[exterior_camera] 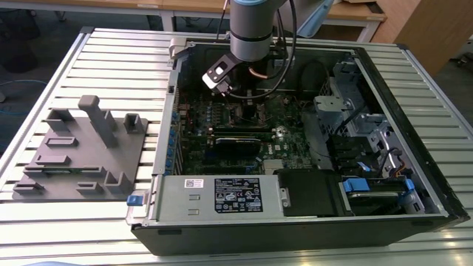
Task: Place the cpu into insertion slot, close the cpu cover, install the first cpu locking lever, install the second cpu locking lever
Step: 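Place the cpu into insertion slot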
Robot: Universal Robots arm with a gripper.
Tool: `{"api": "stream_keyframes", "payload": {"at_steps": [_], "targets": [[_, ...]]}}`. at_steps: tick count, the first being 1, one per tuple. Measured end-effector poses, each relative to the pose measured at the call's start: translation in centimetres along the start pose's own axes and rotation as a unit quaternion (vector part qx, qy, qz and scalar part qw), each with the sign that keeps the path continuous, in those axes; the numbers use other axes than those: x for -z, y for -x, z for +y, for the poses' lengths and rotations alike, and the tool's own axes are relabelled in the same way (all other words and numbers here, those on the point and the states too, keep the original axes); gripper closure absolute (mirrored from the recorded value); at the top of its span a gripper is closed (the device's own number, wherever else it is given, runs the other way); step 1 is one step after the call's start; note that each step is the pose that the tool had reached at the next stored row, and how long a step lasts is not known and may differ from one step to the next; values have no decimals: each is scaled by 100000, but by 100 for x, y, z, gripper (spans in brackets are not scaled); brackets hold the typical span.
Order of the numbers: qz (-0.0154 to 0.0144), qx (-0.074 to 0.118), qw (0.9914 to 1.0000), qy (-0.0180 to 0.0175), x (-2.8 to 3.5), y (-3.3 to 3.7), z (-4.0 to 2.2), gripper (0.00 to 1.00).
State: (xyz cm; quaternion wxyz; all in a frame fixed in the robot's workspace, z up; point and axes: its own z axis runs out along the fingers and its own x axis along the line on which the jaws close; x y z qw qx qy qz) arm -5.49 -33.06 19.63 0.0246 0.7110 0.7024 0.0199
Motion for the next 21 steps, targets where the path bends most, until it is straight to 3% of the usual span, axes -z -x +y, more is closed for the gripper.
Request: {"api": "stream_keyframes", "payload": {"at_steps": [21], "targets": [[14,10,100000,-7,-15,27,18,46]]}}
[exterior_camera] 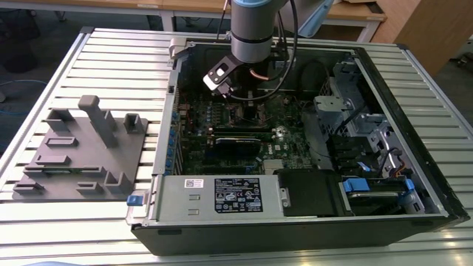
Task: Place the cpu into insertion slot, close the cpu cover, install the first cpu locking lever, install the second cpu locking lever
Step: 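Place the cpu into insertion slot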
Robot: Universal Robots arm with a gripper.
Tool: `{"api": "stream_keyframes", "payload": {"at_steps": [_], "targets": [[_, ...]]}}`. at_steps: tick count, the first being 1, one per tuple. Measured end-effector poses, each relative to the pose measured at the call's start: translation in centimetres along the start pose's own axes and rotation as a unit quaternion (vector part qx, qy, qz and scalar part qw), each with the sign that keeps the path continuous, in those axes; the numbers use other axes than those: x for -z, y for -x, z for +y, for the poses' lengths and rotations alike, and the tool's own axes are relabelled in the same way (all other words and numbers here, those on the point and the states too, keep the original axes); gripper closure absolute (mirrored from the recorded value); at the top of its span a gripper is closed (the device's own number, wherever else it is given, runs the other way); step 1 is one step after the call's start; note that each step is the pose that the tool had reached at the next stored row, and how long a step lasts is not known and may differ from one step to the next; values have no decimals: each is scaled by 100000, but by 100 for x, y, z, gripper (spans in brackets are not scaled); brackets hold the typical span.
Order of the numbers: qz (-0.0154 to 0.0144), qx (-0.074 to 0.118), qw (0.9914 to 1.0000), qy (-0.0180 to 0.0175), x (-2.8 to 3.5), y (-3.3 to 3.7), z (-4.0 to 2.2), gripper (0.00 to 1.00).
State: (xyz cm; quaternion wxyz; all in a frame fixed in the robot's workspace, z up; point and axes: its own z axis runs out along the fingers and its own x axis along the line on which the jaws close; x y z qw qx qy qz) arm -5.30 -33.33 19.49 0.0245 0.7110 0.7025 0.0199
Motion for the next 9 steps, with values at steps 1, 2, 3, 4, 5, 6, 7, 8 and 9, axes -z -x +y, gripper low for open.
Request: {"api": "stream_keyframes", "payload": {"at_steps": [1,2,3,4,5,6,7,8,9], "targets": [[4,0,100000,1,-1,0,-1,46],[7,-3,100000,4,-2,-1,-1,46],[9,-6,100000,7,-4,-1,-2,46],[15,-7,100000,10,-6,-1,-3,46],[10,-16,100000,6,-7,-1,-7,46],[12,-17,100000,7,-8,-1,-13,46],[8,-10,100000,6,-8,-1,-17,46],[3,-10,100000,2,-7,-1,-20,46],[6,-8,100000,5,-7,-1,-21,46]]}}
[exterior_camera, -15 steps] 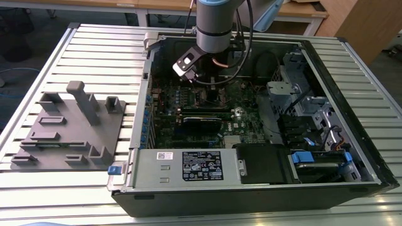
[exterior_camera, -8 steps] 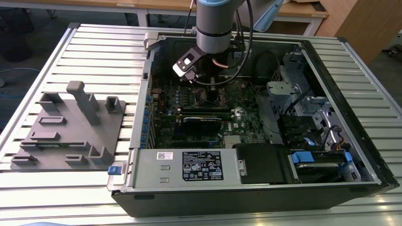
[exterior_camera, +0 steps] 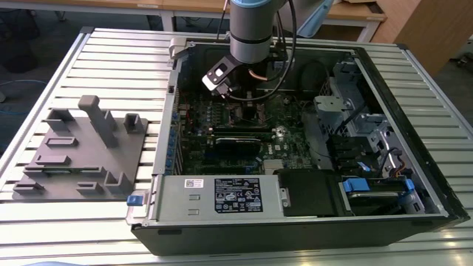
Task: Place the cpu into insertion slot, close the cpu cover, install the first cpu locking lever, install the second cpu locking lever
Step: 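Place the cpu into insertion slot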
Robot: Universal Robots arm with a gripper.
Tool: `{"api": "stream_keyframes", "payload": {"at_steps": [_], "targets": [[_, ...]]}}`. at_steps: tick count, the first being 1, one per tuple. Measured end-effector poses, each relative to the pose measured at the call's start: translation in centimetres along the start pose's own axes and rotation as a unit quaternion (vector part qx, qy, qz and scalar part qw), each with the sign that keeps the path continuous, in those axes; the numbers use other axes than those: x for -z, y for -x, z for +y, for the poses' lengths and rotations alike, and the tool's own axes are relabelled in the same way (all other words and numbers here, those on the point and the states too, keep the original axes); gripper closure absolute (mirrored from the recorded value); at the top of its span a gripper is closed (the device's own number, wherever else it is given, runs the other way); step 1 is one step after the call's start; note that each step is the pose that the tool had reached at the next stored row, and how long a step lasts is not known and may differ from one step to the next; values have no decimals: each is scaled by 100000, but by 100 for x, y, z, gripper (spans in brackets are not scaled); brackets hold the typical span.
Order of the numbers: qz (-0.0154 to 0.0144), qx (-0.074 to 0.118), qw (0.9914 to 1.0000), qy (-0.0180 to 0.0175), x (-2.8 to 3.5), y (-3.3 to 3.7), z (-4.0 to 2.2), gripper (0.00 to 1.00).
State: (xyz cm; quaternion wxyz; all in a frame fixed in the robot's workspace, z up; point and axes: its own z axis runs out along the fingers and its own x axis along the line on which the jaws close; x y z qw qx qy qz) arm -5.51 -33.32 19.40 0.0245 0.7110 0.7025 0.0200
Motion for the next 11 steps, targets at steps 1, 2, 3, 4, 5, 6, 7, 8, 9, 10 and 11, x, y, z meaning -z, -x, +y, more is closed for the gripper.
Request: {"api": "stream_keyframes", "payload": {"at_steps": [1,2,3,4,5,6,7,8,9,10,11], "targets": [[4,5,100000,-1,0,0,0,46],[1,4,100000,-1,0,1,0,46],[3,1,100000,-1,0,0,1,46],[2,1,100000,-1,0,0,2,46],[1,-1,100000,-1,0,0,2,46],[1,2,100000,-1,0,0,2,46],[-5,2,100000,-5,0,0,2,46],[-4,2,100000,-3,-3,0,3,46],[1,2,100000,-2,-5,0,4,46],[2,1,100000,1,-5,0,4,46],[0,1,100000,-2,-5,0,4,46]]}}
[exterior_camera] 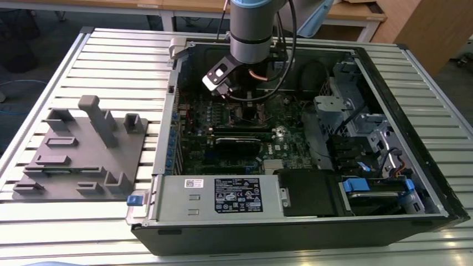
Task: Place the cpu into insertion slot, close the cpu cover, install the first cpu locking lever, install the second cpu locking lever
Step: 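Place the cpu into insertion slot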
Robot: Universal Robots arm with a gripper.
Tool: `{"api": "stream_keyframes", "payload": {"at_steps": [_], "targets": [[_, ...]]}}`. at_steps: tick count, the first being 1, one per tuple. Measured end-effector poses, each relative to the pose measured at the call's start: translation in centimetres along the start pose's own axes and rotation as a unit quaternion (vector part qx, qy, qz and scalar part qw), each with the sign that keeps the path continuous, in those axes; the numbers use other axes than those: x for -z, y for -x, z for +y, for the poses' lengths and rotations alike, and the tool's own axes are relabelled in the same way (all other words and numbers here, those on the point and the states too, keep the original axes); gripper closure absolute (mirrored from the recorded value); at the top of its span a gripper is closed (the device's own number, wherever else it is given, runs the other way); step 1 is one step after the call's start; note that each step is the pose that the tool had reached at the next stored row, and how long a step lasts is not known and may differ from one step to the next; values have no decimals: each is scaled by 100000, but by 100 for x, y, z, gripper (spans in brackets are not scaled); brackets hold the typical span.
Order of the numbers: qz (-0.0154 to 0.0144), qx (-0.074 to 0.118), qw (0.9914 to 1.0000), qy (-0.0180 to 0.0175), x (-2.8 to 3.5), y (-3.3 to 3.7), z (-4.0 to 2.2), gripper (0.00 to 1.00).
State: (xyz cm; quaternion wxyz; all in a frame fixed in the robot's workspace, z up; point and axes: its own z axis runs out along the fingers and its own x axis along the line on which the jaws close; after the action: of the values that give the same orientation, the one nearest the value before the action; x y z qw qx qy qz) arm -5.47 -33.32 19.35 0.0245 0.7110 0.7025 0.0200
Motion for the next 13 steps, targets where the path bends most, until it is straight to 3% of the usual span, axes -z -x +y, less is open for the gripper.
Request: {"api": "stream_keyframes", "payload": {"at_steps": [13], "targets": [[-2,2,100000,-1,-17,0,-1,46]]}}
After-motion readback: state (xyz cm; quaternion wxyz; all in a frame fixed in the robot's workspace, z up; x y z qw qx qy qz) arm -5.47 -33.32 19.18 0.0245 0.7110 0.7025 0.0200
